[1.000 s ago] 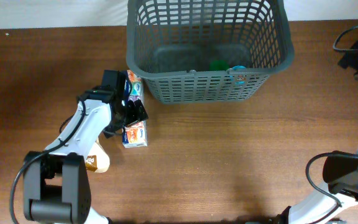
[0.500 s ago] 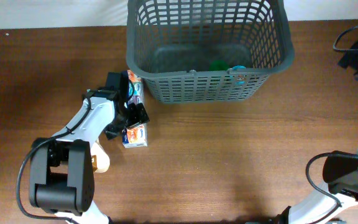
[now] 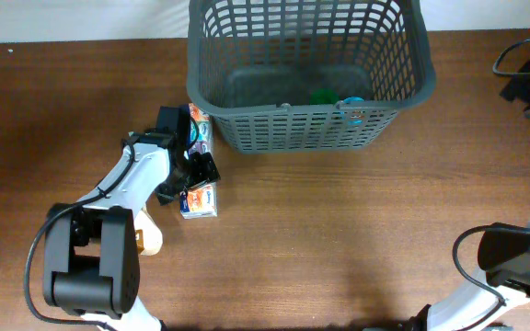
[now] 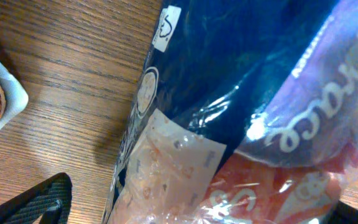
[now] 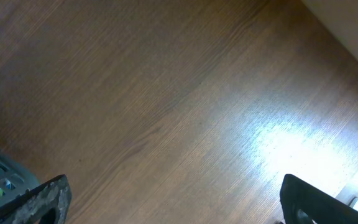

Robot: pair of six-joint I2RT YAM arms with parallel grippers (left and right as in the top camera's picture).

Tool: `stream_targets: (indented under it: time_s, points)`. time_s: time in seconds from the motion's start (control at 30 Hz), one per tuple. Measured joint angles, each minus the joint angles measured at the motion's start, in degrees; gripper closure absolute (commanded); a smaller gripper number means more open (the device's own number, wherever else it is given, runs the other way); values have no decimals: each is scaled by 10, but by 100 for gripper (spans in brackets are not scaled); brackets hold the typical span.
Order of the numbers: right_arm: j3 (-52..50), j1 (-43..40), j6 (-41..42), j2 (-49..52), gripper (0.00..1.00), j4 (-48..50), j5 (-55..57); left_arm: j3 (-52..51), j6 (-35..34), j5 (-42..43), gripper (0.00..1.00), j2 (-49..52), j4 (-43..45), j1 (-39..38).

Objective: Pack container
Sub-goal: 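Lower and close the left gripper on the snack pack stack, then lift the snack pack stack with the left gripper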

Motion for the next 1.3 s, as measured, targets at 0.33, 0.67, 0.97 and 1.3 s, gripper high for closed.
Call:
stream_targets:
  time_s: [0.33, 0.67, 0.97, 1.3]
  points:
    - [0, 0, 0, 0, 1, 0, 0, 1, 4, 0, 98, -2, 1, 0]
    - [0, 0, 0, 0, 1, 0, 0, 1, -3, -1, 98, -2, -2, 3]
    - [0, 0, 0, 0, 1, 0, 0, 2, -7, 1, 98, -4, -11, 9]
    - [0, 0, 0, 0, 1, 0, 0, -7, -11, -6, 98, -65, -21, 13]
